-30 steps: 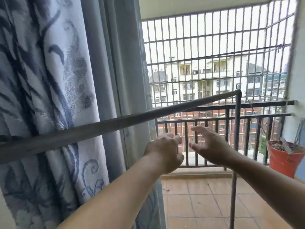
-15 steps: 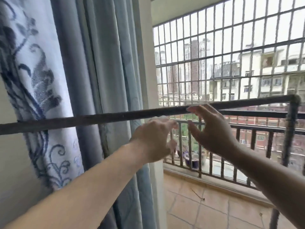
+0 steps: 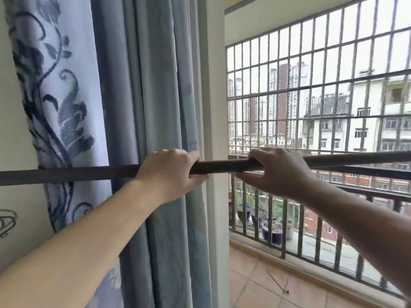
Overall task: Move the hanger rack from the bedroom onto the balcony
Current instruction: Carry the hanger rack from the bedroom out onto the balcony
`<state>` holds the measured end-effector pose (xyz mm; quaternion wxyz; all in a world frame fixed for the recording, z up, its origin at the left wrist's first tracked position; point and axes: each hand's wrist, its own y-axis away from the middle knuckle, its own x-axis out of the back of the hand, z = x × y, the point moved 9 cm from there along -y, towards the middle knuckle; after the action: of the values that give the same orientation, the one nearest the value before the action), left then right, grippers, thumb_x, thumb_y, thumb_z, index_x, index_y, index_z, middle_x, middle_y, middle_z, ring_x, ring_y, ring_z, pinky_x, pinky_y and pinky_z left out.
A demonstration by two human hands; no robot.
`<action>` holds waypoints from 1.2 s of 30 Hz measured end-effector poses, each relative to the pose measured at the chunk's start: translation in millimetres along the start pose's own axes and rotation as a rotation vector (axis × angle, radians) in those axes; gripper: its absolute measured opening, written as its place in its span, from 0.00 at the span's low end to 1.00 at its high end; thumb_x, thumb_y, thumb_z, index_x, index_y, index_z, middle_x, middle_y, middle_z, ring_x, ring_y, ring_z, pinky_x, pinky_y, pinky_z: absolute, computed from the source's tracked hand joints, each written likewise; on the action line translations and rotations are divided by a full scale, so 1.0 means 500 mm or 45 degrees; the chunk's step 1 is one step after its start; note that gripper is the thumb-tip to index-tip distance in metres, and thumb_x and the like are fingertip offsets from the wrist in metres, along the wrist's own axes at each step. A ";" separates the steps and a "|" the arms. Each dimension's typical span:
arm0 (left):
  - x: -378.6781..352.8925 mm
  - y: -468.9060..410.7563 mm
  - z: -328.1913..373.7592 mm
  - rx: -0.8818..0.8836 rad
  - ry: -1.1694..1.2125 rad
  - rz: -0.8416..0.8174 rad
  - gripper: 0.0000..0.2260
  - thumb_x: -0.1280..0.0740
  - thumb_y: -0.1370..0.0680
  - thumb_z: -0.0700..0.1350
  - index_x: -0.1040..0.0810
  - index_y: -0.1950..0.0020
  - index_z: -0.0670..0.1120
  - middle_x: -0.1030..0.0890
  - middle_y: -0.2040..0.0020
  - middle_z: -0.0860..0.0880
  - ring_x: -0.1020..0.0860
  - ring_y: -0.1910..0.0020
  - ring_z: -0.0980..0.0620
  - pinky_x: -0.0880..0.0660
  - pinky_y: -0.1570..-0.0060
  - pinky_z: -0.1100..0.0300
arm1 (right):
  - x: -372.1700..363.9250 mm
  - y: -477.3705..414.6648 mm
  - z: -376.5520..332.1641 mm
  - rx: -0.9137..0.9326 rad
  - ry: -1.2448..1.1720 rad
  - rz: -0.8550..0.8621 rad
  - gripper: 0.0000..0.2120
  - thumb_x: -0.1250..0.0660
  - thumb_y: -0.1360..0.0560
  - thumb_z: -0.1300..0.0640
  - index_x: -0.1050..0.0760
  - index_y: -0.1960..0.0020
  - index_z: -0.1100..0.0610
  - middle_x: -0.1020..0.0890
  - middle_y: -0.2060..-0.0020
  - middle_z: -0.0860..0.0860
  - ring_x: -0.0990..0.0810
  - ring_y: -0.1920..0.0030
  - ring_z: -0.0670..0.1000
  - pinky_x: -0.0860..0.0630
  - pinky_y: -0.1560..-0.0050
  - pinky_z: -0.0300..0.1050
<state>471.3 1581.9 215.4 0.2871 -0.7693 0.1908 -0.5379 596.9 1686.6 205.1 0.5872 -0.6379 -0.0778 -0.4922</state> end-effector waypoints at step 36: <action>-0.107 -0.268 0.301 0.059 -0.021 -0.067 0.01 0.34 0.25 0.44 0.23 0.56 0.48 0.27 0.70 0.52 0.25 0.70 0.51 0.26 0.66 0.57 | -0.036 0.021 0.386 -0.168 0.110 -0.068 0.13 0.38 0.25 0.54 0.32 0.69 0.50 0.30 0.79 0.47 0.32 0.81 0.41 0.40 0.79 0.31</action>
<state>591.5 1751.8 225.3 0.2922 -0.7717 0.1557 -0.5430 698.5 1851.5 218.4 0.5333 -0.6510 -0.0370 -0.5389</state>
